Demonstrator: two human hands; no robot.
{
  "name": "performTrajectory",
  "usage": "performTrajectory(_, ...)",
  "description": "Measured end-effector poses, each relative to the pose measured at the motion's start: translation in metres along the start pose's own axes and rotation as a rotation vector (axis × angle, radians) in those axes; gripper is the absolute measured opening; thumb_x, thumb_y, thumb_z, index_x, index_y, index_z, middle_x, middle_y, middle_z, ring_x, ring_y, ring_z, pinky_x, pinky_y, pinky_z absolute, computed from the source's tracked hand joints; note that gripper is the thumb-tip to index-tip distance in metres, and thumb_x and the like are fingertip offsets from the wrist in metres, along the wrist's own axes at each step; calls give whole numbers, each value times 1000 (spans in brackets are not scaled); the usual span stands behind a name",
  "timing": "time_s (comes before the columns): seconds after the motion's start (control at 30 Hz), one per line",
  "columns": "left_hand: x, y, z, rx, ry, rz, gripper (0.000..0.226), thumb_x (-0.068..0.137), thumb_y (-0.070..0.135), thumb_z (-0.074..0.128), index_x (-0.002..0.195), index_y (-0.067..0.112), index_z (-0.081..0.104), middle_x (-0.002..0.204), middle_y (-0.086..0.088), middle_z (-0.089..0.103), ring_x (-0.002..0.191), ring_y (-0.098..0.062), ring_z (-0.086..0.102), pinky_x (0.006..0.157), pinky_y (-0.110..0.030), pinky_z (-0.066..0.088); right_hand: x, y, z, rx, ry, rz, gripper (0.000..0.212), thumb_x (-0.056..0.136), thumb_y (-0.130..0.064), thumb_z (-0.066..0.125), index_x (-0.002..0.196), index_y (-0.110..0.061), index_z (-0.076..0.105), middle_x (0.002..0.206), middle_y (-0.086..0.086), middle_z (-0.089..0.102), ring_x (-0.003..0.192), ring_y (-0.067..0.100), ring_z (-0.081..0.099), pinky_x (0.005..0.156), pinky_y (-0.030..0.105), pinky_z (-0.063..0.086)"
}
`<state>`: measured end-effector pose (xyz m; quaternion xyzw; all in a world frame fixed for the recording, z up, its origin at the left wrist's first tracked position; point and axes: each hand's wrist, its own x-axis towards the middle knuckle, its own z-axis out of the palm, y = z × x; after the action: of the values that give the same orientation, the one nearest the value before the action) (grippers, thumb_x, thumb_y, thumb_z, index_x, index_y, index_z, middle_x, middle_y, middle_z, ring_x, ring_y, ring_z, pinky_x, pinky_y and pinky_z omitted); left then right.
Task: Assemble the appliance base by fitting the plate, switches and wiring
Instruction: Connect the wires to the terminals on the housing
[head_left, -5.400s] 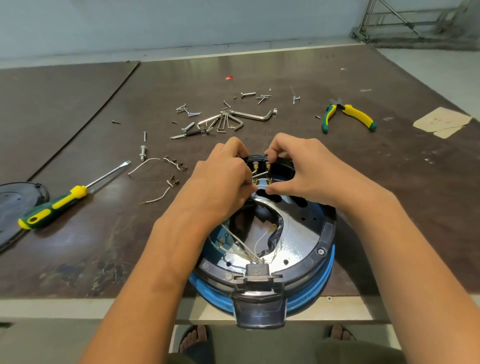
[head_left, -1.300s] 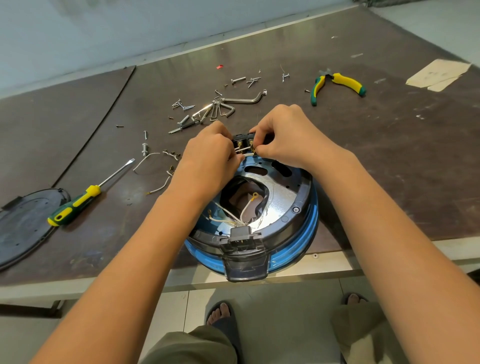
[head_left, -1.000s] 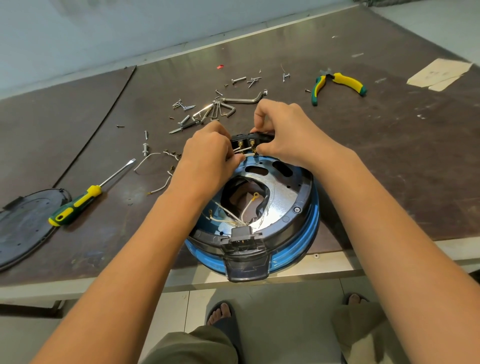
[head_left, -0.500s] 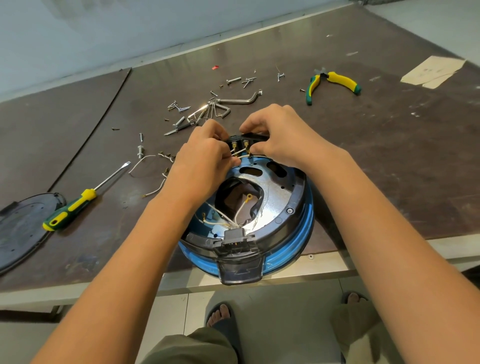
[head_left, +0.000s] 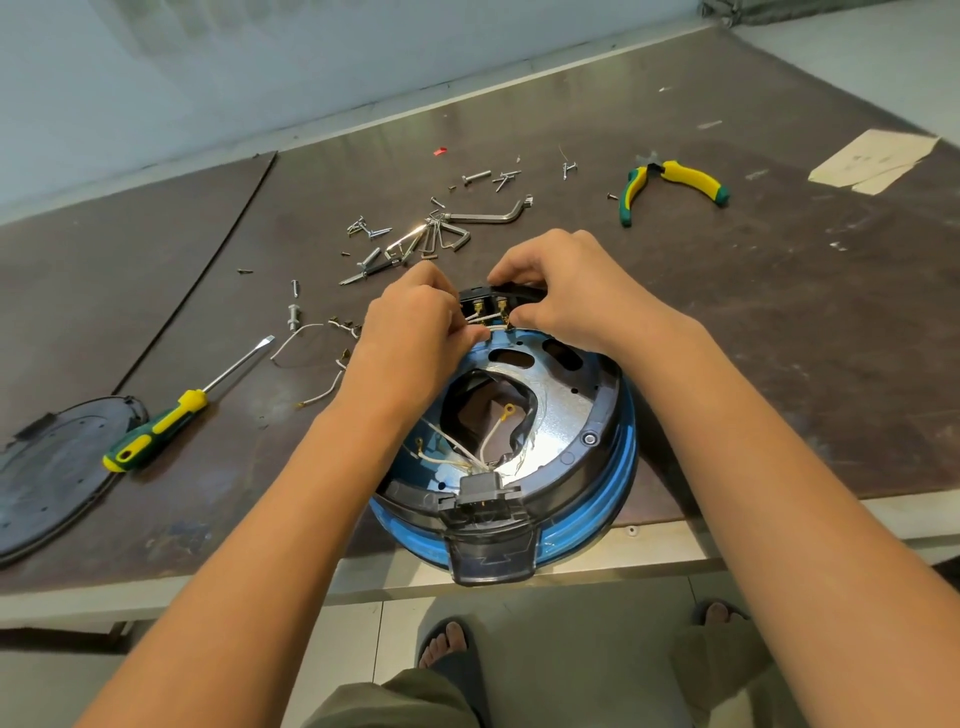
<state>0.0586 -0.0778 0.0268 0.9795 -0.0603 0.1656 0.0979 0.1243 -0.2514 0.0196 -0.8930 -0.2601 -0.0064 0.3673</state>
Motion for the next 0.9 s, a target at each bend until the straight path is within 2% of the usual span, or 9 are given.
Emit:
performTrajectory(0.13,3,2,-2,-7,22,-73,29,78,36,83,73,12,67,102,-3,62,84,-23,61,77,-43,55,-1,0,0,-8,2,-15,43,80,-11,81,119,-27,71,113,-5,73,111,5,63,101,20,44)
performTrajectory(0.27,5,1,-3,-62,42,-58,41,74,34,86,96,15,57,98,2,56,85,-22,56,78,-44,53,0,0,1,-19,18,-30,40,82,-10,78,119,-26,71,111,-6,73,109,6,63,98,19,45)
performTrajectory(0.37,6,0,1,-78,11,-35,53,79,31,82,120,16,51,118,-3,62,105,-24,61,90,-45,53,1,0,2,-51,18,-33,41,84,-12,77,121,-27,69,113,-6,72,111,8,61,98,20,43)
performTrajectory(0.47,7,0,3,-46,-36,-10,60,85,30,77,134,16,45,132,-5,60,120,-25,58,96,-45,50,2,0,2,-71,14,-30,41,84,-14,77,121,-29,68,115,-5,71,115,10,60,104,29,45)
performTrajectory(0.57,9,0,3,-4,-110,2,63,91,30,70,144,15,38,137,-7,59,125,-30,55,101,-50,46,2,1,3,-71,14,-32,41,83,-13,77,119,-30,68,113,-3,70,114,12,60,103,32,47)
performTrajectory(0.67,10,1,3,27,-160,20,64,95,29,64,149,17,32,139,-5,57,126,-29,50,104,-52,41,2,2,3,-58,5,-8,46,82,-15,76,122,-34,64,120,1,66,115,14,61,102,36,49)
performTrajectory(0.77,10,2,4,-2,-178,24,66,96,27,62,152,23,27,143,-1,52,128,-26,46,105,-52,38,1,3,3,-67,14,-5,48,82,-17,76,123,-37,59,123,3,63,114,18,56,97,32,47)
performTrajectory(0.9,13,3,5,-105,-197,-12,69,96,22,63,152,24,23,139,-4,53,127,-26,47,103,-54,40,1,3,0,-82,-3,-31,45,84,-14,74,121,-32,56,121,2,64,115,16,50,88,27,38)
